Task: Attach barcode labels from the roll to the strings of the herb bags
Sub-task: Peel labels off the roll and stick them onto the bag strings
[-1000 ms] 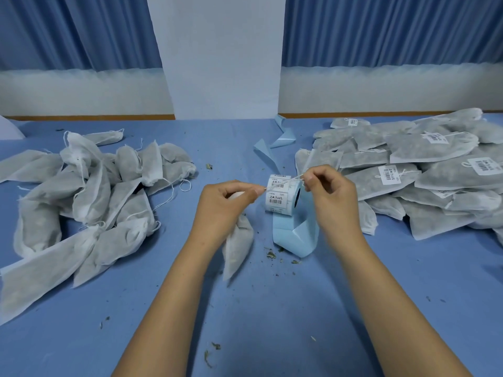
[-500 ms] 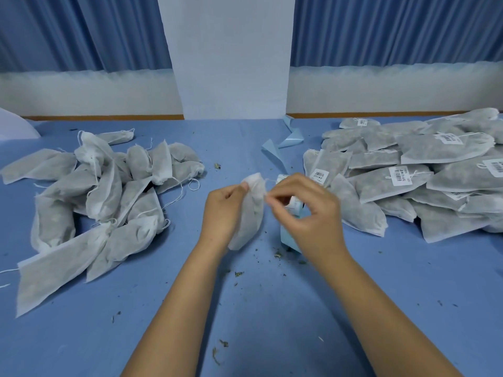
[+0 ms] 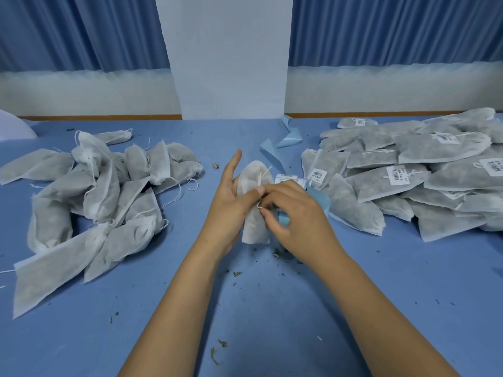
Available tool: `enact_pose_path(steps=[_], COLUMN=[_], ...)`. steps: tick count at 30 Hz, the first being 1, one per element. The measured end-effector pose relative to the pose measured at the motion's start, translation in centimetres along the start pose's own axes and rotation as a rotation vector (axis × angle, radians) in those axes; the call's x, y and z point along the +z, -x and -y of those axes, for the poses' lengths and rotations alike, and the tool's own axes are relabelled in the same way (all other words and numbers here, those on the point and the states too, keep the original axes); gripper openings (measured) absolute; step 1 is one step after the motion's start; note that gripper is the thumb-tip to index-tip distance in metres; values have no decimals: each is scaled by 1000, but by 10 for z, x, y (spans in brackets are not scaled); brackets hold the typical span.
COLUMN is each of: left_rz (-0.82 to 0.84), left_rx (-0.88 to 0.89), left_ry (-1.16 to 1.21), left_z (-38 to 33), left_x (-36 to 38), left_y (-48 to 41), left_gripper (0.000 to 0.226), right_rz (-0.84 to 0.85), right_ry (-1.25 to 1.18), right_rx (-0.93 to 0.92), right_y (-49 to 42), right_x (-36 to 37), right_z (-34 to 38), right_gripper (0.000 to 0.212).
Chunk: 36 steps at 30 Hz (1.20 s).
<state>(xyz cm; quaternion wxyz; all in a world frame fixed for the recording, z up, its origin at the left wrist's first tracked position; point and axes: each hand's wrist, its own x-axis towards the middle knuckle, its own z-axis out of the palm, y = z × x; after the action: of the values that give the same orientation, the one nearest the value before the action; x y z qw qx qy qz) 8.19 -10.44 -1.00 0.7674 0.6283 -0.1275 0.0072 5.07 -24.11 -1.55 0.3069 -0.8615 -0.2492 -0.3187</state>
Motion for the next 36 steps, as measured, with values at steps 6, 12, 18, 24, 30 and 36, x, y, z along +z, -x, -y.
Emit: enact_pose_path(steps=[6, 12, 18, 24, 30, 36], left_rz=[-195, -193, -58, 299, 67, -101], left_rx=[250, 413, 442, 286, 172, 127], left_ry=[-318, -657, -851, -792, -639, -402], left_z=[-3, 6, 15, 20, 21, 17], left_x=[-2, -3, -1, 6, 12, 14], left_y=[0, -4, -3, 4, 3, 1], left_gripper=[69, 43, 29, 16, 18, 34], right_rz=[9, 582, 420, 184, -16, 303], right_ry=[-99, -97, -375, -744, -875, -587], right_rx=[245, 967, 970, 808, 774, 668], right_y=[-6, 9, 7, 4, 2, 8], right_x=[-27, -75, -52, -54, -47, -32], right_z=[-6, -29, -37, -37, -43, -42], right_gripper=[17, 42, 62, 45, 40, 26])
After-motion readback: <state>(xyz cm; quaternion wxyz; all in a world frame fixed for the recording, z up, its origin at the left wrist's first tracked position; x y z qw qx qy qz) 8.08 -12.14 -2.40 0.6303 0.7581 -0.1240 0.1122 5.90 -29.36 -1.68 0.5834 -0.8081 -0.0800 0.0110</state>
